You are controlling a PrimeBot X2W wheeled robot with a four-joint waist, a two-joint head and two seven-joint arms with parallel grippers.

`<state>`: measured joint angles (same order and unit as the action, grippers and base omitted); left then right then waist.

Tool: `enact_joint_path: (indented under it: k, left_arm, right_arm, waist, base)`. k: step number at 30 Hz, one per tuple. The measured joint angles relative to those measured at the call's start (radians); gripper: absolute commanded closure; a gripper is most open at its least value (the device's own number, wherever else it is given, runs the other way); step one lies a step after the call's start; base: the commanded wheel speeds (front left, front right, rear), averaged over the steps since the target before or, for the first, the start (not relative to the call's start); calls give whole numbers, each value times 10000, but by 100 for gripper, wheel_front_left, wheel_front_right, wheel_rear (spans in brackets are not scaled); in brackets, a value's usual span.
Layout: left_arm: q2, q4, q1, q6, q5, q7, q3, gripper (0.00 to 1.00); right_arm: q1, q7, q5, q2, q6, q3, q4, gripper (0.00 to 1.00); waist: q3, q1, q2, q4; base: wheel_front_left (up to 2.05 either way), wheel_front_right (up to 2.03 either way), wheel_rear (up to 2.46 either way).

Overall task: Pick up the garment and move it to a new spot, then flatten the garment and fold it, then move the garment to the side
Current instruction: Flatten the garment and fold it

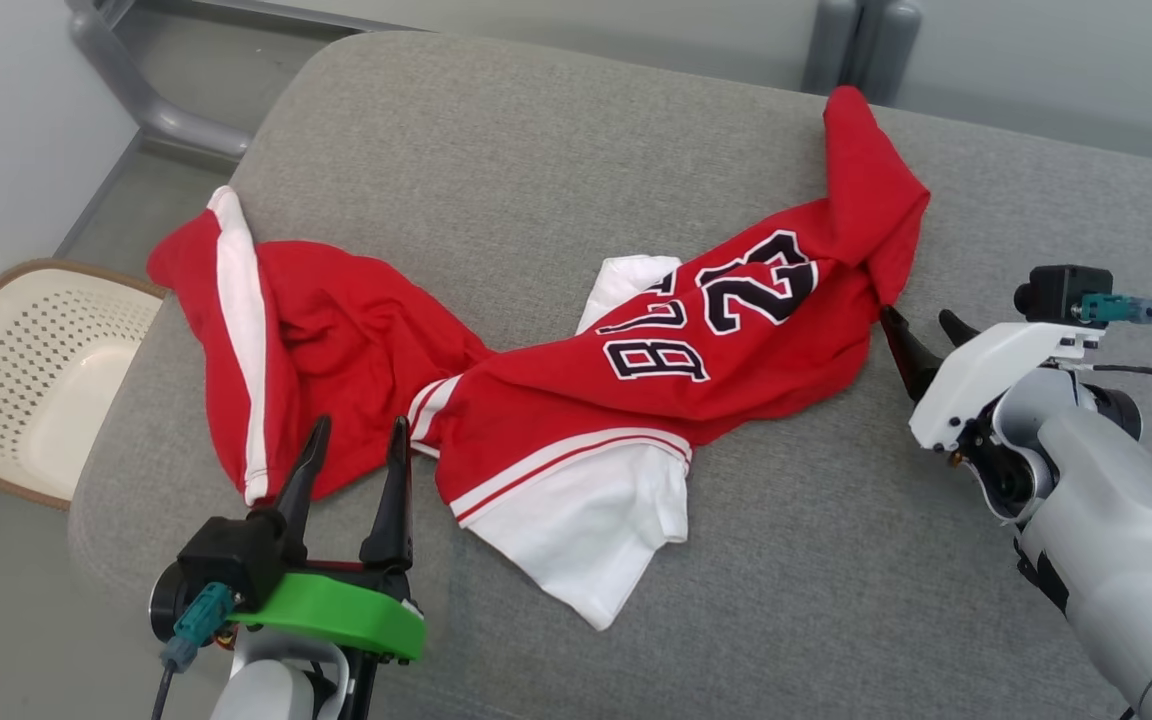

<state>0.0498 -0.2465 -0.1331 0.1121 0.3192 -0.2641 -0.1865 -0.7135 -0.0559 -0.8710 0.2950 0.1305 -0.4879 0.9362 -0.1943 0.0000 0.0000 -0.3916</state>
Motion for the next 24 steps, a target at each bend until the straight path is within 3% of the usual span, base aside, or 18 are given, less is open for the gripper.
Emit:
enact_joint_path:
  k: [6,7,8,9,18,24]
  left_arm:
    - [2,-10,-5,-67,199,2,-127,0]
    - [2,-12,-6,-69,255,0,-134,0]
    - [2,-15,-6,-81,320,2,-153,0]
    - [2,-23,-6,-86,332,2,-163,0]
    - [-2,-111,22,-171,291,0,-79,0]
    - [17,-201,275,-153,38,2,50,0]
  right_arm:
    - [-613,387,-92,-82,0,-82,681,0]
    - [-660,405,-92,-98,0,-104,748,23]
    - [-718,412,-94,-102,0,-132,838,75]
    - [-764,399,-94,-105,0,-151,917,100]
    - [-955,-343,-77,-165,0,-353,1041,100]
    - [-653,117,-203,301,0,-746,127,100]
  waist:
    - [-186,0,0,-535]
    - [-217,0,0,-597]
    - [-253,0,0,-669]
    - [-286,0,0,-732]
    - [-218,0,0,-652]
    - [100,0,0,-30]
  base:
    - [0,0,0]
    - [0,0,0]
    - [0,0,0]
    - [0,0,0]
    - [0,0,0]
    - [0,0,0]
